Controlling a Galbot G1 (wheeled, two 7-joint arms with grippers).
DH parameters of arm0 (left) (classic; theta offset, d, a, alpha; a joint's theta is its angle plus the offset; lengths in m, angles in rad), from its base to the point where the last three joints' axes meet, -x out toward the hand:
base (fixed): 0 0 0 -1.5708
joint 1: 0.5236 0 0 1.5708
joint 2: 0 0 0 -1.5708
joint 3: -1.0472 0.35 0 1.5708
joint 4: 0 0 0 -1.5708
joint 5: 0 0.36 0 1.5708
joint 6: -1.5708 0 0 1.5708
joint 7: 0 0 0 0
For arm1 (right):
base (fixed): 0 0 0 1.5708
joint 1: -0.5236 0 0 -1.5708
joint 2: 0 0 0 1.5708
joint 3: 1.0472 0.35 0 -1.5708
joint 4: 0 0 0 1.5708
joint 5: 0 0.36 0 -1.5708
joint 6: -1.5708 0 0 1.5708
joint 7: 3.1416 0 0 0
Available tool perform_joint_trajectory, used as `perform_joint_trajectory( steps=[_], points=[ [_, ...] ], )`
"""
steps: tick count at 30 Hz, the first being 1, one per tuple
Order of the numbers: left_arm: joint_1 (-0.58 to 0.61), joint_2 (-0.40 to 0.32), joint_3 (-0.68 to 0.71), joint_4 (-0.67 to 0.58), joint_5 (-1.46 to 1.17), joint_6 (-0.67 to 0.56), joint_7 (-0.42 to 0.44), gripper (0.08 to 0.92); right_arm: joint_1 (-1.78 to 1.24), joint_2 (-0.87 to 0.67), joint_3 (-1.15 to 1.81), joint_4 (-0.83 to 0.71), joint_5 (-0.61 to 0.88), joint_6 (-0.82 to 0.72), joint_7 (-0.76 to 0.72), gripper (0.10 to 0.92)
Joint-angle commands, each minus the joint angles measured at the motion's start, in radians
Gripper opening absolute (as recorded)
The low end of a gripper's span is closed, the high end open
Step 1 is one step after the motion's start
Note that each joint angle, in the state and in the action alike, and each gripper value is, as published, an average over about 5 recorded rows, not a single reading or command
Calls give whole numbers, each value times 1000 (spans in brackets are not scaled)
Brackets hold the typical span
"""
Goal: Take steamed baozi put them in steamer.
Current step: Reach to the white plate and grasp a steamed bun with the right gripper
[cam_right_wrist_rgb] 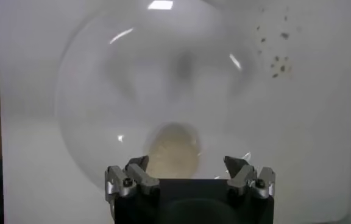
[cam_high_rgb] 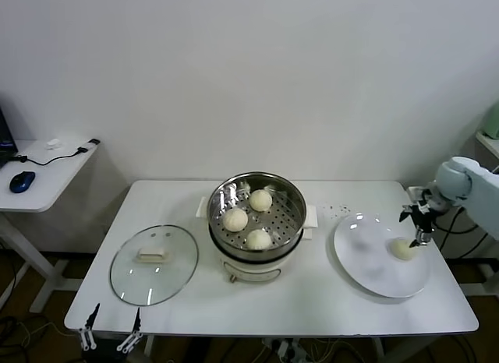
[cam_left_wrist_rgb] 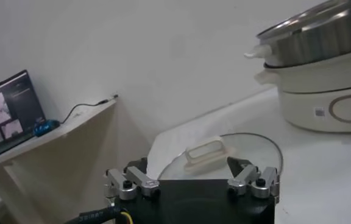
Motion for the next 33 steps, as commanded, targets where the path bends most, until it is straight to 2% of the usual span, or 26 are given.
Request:
perform_joint_trajectory(
  steps=[1, 15, 26, 29, 33],
  points=[
    [-2, -5, 1, 5, 9, 3, -2, 823, -188, 35, 230, -135, -132, 19, -4, 823],
    [-2, -11, 1, 12, 19, 2, -2, 823, -207, 168, 324, -263, -182, 56, 14, 823],
    [-6, -13, 3, 15, 25, 2, -2, 823, -187, 182, 292, -281, -192, 54, -15, 822],
    [-7, -13, 3, 15, 26, 2, -2, 823, -182, 180, 287, -281, -190, 54, -22, 807],
    [-8, -12, 4, 15, 26, 2, -1, 823, -168, 179, 277, -283, -182, 52, -31, 744]
  ],
)
